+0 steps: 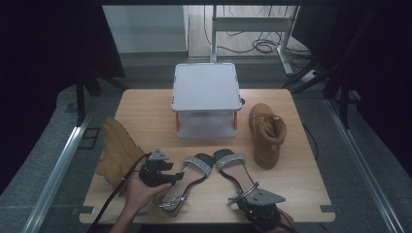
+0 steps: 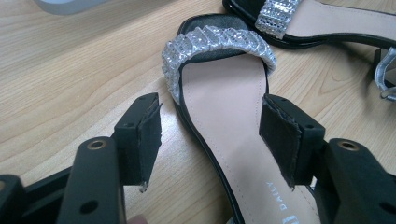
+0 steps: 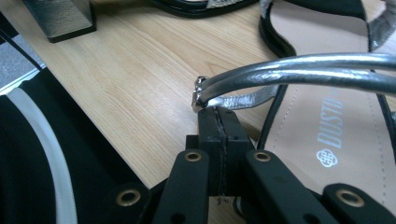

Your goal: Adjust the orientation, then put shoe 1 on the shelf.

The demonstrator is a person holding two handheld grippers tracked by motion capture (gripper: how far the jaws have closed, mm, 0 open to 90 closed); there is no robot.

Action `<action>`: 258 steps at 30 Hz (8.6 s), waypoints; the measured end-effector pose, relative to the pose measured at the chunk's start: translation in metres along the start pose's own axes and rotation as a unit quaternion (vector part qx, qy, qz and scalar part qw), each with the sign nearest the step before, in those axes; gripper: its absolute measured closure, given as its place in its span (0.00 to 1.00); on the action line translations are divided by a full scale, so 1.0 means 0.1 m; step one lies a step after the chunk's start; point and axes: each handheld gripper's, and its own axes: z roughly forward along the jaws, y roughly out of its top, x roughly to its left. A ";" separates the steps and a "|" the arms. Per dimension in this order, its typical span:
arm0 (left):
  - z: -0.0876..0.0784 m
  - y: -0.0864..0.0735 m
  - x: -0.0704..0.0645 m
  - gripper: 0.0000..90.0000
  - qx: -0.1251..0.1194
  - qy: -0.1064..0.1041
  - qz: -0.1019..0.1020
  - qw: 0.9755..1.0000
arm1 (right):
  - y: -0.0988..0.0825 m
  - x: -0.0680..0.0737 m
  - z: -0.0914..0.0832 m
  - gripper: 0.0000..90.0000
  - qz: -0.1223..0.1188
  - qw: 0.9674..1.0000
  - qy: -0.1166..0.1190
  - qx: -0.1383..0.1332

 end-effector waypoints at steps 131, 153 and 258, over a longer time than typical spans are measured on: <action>0.47 0.13 -0.35 0.34 0.201 0.056 0.002 0.978 | 0.75 -0.89 0.61 0.41 0.014 0.966 -0.038 0.254; 0.37 0.11 -0.31 0.46 0.172 0.082 0.021 0.981 | 0.74 -0.93 0.58 0.46 0.042 0.971 -0.040 0.234; 1.00 1.15 0.49 0.46 0.010 0.200 -0.208 0.957 | 1.87 -0.93 1.72 0.46 0.270 0.934 -0.215 0.093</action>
